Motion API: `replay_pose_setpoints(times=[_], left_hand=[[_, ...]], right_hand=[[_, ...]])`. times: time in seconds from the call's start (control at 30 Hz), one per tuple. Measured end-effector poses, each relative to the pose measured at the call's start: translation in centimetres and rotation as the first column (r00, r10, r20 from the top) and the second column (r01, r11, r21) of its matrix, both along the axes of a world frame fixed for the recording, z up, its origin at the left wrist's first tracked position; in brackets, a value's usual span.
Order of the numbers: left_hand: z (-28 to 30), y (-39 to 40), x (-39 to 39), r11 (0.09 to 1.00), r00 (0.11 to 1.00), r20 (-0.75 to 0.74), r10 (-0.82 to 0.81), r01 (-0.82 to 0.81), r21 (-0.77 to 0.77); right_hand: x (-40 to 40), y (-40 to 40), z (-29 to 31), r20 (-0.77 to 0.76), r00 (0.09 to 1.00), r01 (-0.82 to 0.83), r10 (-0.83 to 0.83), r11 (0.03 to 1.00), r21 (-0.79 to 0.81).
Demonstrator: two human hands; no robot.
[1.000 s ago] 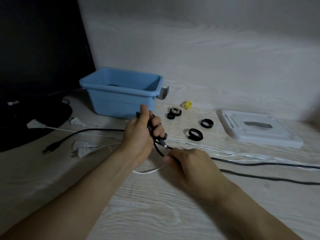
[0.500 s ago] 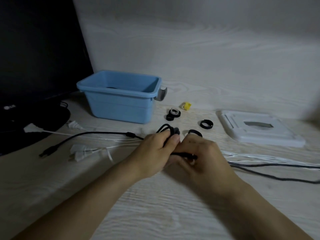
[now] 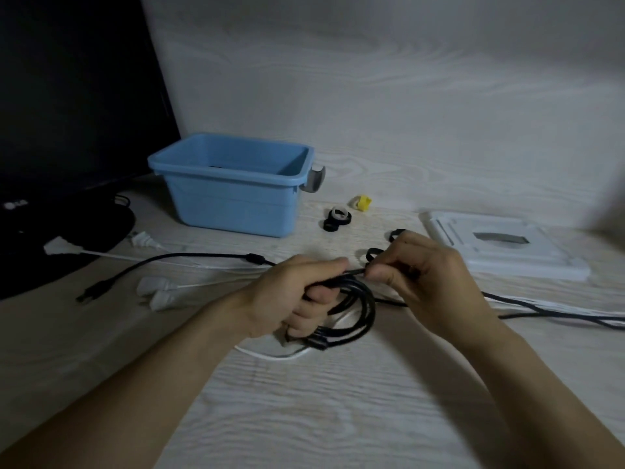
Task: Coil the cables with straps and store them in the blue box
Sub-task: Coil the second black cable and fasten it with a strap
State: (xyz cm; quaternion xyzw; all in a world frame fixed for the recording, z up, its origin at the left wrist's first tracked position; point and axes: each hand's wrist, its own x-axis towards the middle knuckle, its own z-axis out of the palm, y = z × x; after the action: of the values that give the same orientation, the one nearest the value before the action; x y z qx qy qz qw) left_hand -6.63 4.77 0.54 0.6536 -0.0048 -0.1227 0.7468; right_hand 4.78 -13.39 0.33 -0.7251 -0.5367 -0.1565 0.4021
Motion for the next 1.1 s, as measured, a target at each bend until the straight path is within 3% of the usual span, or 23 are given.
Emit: replay_pose_setpoints(times=[0.13, 0.27, 0.5, 0.57, 0.7, 0.9, 1.1], left_hand=[[-0.6, 0.3, 0.3, 0.961, 0.997, -0.051, -0.065, 0.049, -0.271], [-0.5, 0.3, 0.8, 0.888, 0.973, -0.008, 0.231, -0.214, -0.407], [0.0, 1.5, 1.2, 0.574, 0.808, -0.117, 0.577, -0.503, -0.647], [0.3, 2.5, 1.2, 0.461, 0.732, -0.148, 0.665, -0.558, -0.690], [0.6, 4.3, 0.7, 0.304, 0.586, -0.177, 0.790, -0.627, -0.718], [0.7, 3.1, 1.6, 0.368, 0.568, -0.058, 0.821, -0.604, -0.707], [0.1, 2.3, 2.2, 0.557, 0.583, 0.180, 0.792, -0.572, -0.601]], right_hand=[[0.2, -0.1, 0.0, 0.032, 0.997, 0.068, -0.069, 0.998, 0.007], [0.8, -1.1, 0.2, -0.088, 0.983, 0.163, -0.159, 0.986, 0.038], [1.3, -1.9, 0.2, -0.186, 0.913, 0.343, -0.363, 0.930, -0.129], [1.7, -2.0, 0.0, -0.134, 0.905, 0.372, -0.403, 0.905, -0.207], [1.3, -1.4, -0.5, -0.130, 0.946, 0.269, -0.298, 0.941, -0.204], [-1.0, 0.1, -0.7, -0.116, 0.983, 0.111, -0.144, 0.961, -0.252], [-3.1, 1.0, -1.3, -0.233, 0.972, -0.095, 0.029, 0.956, -0.278]])
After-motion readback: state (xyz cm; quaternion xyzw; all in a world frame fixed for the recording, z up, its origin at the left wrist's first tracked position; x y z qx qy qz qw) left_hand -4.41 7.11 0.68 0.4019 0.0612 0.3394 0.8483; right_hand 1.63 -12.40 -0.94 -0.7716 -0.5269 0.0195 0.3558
